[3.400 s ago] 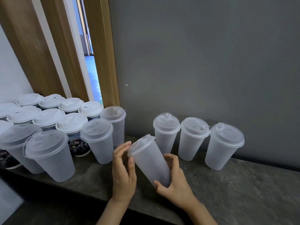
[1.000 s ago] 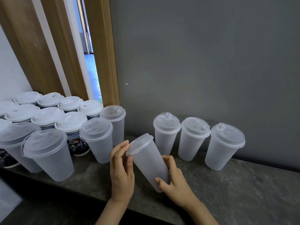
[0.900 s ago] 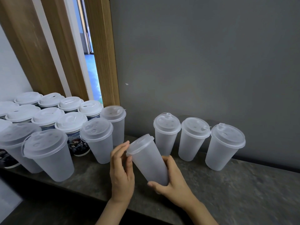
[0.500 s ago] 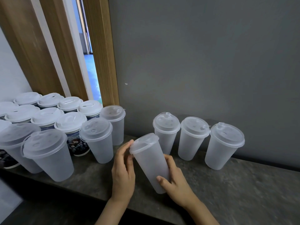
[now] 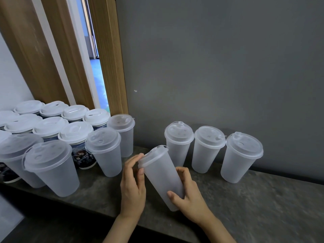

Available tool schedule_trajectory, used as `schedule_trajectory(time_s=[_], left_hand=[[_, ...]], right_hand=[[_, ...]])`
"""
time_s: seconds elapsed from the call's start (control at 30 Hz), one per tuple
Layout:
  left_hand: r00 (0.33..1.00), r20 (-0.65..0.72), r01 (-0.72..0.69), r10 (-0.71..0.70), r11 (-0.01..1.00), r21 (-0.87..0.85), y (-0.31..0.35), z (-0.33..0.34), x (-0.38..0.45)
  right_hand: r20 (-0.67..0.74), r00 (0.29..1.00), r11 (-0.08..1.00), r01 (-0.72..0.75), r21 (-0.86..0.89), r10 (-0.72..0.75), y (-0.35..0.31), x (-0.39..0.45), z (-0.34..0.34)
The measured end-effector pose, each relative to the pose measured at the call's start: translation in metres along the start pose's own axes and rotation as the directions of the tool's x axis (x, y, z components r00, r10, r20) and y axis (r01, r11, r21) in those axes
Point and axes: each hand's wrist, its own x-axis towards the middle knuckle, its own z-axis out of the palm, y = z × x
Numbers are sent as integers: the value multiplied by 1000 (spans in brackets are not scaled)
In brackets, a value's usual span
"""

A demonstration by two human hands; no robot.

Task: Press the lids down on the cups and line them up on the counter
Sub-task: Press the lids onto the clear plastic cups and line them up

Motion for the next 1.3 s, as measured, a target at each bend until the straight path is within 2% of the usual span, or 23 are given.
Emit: schedule_trajectory(time_s=[0.23,0.73,0.97,1.13,1.23,1.3], left_hand=[[999,-15,-45,45,999,9,-3,0,0],[996,-2,-86,86,996,-13,-7,2,-2],[948,20,-317,317,948,-7,1,3,-2],[895,184,-403,407,913,-63,22,17,-6],[881,248,-383,402,915,-125,36,29,-12],[898,255,-330,358,932,-148,41,35,-19]], right_hand=[[38,998,999,-43,31,42,-3,2,0],[-74,997,998,16,57,-12,-5,1,-1],[-86,995,997,48,58,-43,-2,-9,-2],[-236,971,991,74,112,-46,6,-32,-16],[-357,934,987,69,146,-12,15,-48,-31],[-455,891,987,72,147,3,23,-60,-44]])
